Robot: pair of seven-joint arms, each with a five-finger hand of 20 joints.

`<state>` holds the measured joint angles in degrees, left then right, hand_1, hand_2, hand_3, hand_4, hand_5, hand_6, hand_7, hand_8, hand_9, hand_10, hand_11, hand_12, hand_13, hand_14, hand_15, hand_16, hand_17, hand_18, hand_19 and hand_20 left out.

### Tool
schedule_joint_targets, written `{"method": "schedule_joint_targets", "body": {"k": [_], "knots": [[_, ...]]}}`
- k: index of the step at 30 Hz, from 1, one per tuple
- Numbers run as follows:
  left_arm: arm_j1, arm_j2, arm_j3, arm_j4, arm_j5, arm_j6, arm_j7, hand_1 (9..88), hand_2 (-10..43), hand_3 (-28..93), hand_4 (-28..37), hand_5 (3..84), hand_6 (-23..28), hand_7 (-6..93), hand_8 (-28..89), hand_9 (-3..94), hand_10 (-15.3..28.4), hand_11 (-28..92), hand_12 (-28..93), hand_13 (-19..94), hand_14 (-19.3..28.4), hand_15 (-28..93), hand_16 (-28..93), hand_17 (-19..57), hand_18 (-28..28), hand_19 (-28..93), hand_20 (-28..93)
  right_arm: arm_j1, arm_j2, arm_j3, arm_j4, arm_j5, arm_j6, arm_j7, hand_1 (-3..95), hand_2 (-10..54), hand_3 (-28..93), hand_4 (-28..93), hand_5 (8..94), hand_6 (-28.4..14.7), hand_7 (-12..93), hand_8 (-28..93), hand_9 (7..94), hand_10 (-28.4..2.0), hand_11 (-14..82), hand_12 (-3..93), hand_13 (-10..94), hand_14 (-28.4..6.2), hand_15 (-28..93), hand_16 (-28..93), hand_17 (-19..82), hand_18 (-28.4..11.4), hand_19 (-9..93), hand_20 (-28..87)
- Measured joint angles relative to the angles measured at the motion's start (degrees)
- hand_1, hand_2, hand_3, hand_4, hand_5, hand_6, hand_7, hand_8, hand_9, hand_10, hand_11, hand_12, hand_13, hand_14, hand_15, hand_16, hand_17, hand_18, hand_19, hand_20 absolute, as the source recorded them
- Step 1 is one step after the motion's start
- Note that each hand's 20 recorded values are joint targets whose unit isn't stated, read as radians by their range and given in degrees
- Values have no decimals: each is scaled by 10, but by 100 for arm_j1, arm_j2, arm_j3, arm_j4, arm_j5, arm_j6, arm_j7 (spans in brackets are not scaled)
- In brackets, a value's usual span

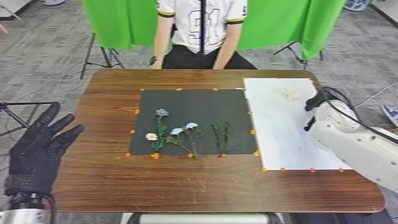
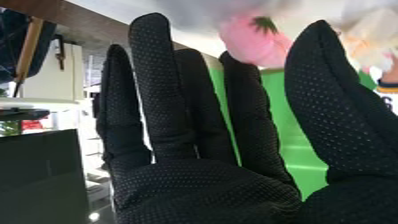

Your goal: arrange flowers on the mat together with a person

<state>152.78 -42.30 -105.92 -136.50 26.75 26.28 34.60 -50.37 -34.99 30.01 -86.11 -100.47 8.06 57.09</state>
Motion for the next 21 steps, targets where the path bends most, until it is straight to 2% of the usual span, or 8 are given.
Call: {"method": "schedule_joint_targets", "body": {"k": [5, 9, 13, 15, 21], "knots": [[-34, -73, 0, 3, 31, -22, -69, 206, 61, 765, -251, 293, 37, 100, -85, 283, 140, 165, 127, 203, 213, 444, -42, -96, 178, 380, 185, 251, -36, -423, 214, -73, -137, -51, 459, -95, 729, -282, 641, 52, 162, -138, 618, -126, 134, 134, 641, -112, 491, 101, 269, -218, 681, 37], [-28, -62, 10, 4, 10, -22, -28, 207, 60, 764, -251, 295, 38, 101, -84, 285, 141, 167, 127, 203, 213, 445, -43, -95, 178, 380, 185, 432, -65, -736, 317, -405, -96, -95, 544, -95, 603, -283, 771, 69, 164, -64, 712, -87, 146, 137, 698, -81, 474, 141, 301, -202, 665, 46], [-25, -15, 43, 7, -2, -22, 23, 207, 61, 763, -252, 296, 40, 102, -85, 286, 142, 168, 127, 203, 213, 446, -43, -95, 178, 381, 186, 628, -101, -1157, 395, -720, 235, -98, 575, -95, 587, -282, 836, 73, 155, -34, 839, -57, 73, 249, 756, -50, 467, 225, 321, -190, 670, 57], [-24, 4, 55, 7, -13, -21, 40, 208, 61, 763, -252, 296, 40, 101, -85, 285, 141, 169, 127, 203, 214, 446, -43, -95, 178, 381, 186, 640, -131, -1203, 413, -770, 454, -98, 584, -95, 583, -283, 847, 73, 156, -27, 900, -55, 89, 289, 782, -40, 483, 232, 327, -186, 683, 64], [39, 105, 55, 7, -122, -10, 176, 206, 61, 764, -252, 296, 41, 100, -84, 286, 142, 169, 127, 204, 214, 447, -44, -95, 178, 380, 185, 567, -163, -1128, 379, -980, 756, -102, 583, -95, 592, -283, 853, 67, 156, -22, 916, -56, 109, 308, 790, -31, 493, 235, 328, -178, 696, 65]]}}
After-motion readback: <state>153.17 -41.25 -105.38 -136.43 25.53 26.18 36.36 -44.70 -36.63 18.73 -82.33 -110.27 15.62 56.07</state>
